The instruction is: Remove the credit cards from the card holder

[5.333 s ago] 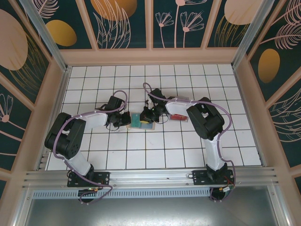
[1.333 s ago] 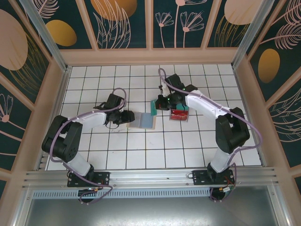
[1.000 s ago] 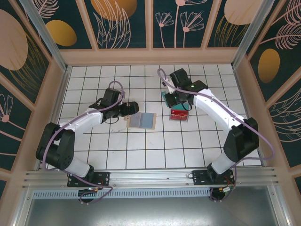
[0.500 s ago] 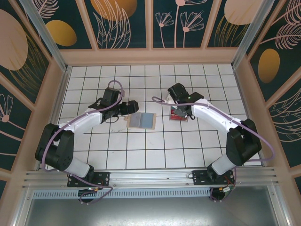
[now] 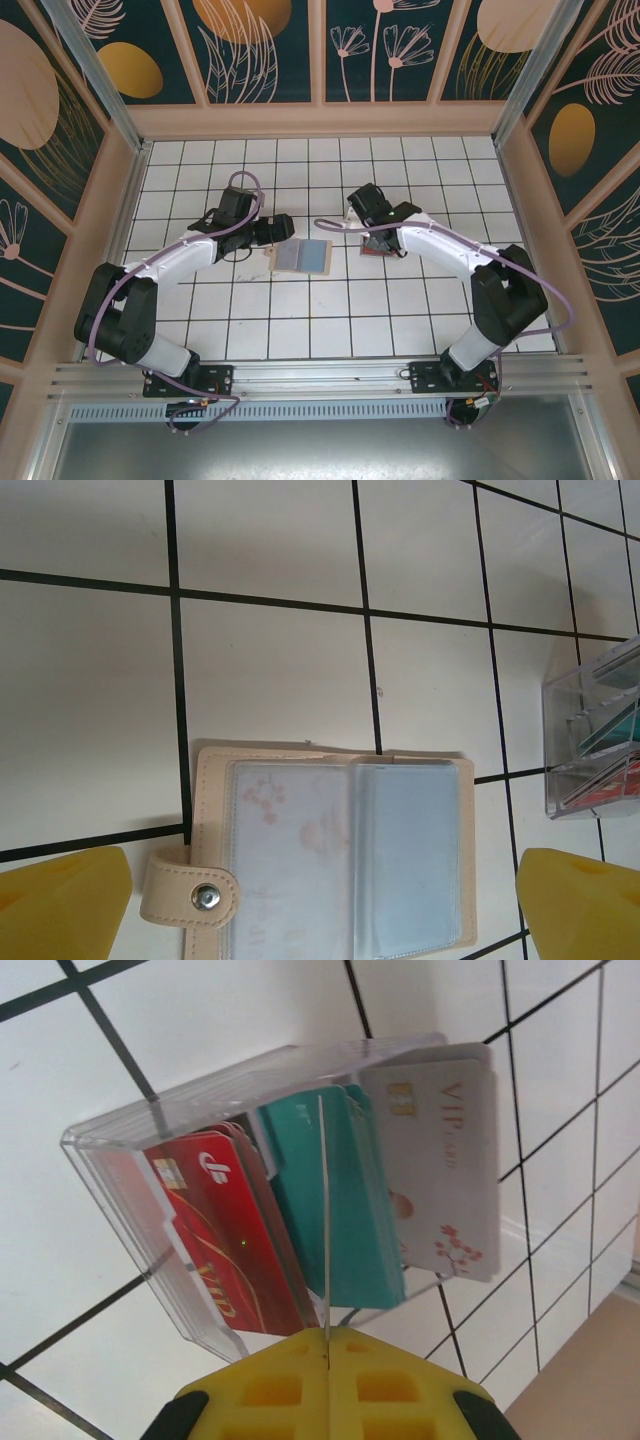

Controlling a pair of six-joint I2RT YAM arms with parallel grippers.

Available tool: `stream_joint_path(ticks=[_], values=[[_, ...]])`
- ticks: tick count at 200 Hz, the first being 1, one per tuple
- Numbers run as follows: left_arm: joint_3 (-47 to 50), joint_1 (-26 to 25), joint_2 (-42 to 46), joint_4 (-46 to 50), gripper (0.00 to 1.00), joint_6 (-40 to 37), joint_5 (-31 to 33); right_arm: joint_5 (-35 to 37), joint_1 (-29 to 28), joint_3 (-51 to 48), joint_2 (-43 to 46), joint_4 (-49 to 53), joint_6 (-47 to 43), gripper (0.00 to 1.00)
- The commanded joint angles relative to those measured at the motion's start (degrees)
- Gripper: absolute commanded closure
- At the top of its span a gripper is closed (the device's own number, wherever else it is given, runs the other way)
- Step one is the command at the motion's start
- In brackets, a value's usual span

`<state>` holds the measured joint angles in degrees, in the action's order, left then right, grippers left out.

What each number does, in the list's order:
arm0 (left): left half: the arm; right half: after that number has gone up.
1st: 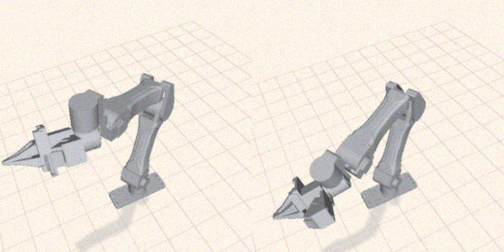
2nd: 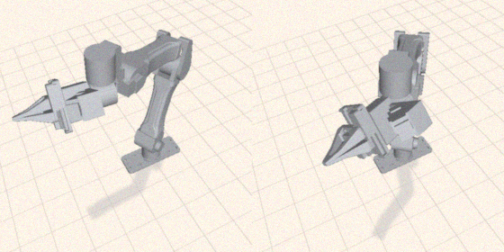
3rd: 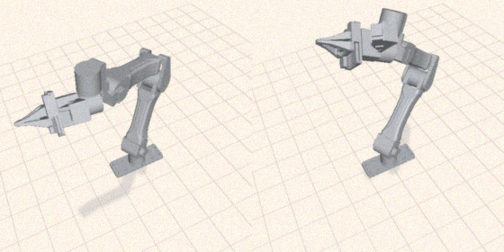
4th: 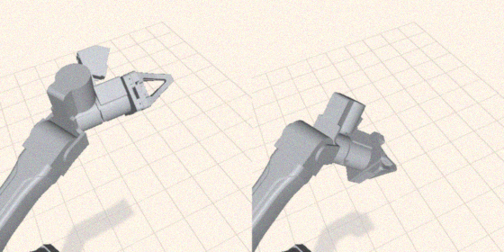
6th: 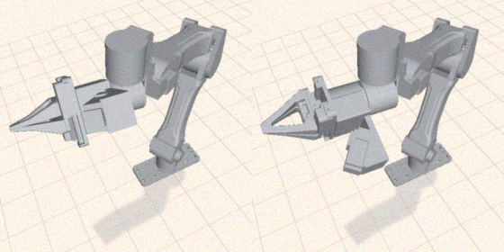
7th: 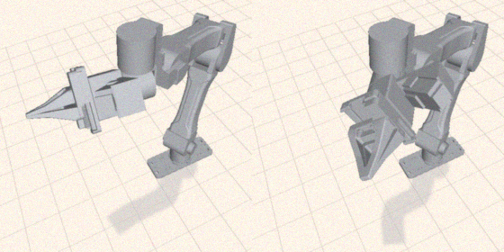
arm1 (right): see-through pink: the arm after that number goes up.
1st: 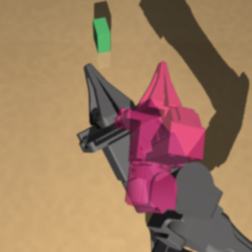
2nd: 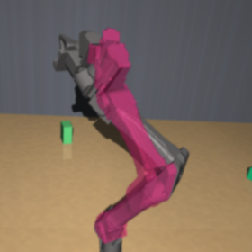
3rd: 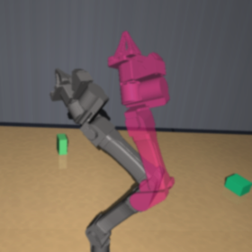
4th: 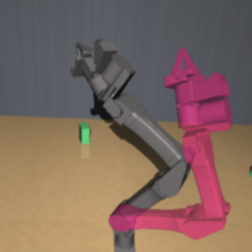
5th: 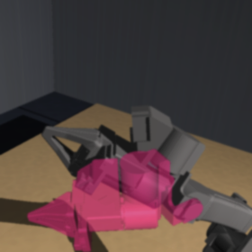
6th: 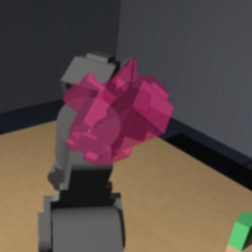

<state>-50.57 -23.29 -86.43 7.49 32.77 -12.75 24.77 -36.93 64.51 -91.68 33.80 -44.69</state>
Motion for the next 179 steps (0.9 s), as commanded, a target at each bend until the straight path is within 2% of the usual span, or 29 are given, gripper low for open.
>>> stream_joint_path(ticks=[1,23,63,66,70,78,112,141,160,179], values=[[0.80,-0.05,1.07,-0.49,0.01,-0.45,0.89,-1.41,-0.43,-1.29,-1.11,0.22,0.22,1.00],[1.16,0.00,1.46,-0.63,0.02,-0.51,1.06,0.21,-0.24,-2.48,-1.56,-1.34,-0.16,1.00],[1.35,0.11,1.44,-0.76,0.01,-0.43,0.73,2.86,0.92,-2.16,-2.01,-4.63,0.26,0.90],[1.42,0.09,1.41,-0.78,0.01,-0.43,0.72,3.24,1.02,-2.07,-2.09,-4.94,0.33,0.81],[1.35,0.09,1.37,-0.80,0.02,-0.43,0.64,3.85,1.21,-2.11,-2.18,-5.45,0.36,0.74],[1.35,0.09,1.41,-0.81,0.02,-0.44,0.62,4.82,1.57,-1.94,-2.48,-6.20,0.24,0.66],[1.52,0.09,1.62,-0.97,0.01,-0.43,0.38,6.68,3.25,-0.26,-3.23,-8.46,2.02,0.66],[1.63,0.09,1.64,-0.81,0.02,-0.33,0.27,5.29,4.45,1.80,-3.33,-8.78,6.29,0.66],[1.61,0.09,1.89,-0.77,0.01,-0.37,0.06,5.28,5.00,2.55,-3.15,-8.61,8.48,0.68],[1.68,0.09,2.01,-0.72,0.03,-0.30,-0.76,1.28,5.01,4.76,-2.42,-6.24,14.28,0.74]])
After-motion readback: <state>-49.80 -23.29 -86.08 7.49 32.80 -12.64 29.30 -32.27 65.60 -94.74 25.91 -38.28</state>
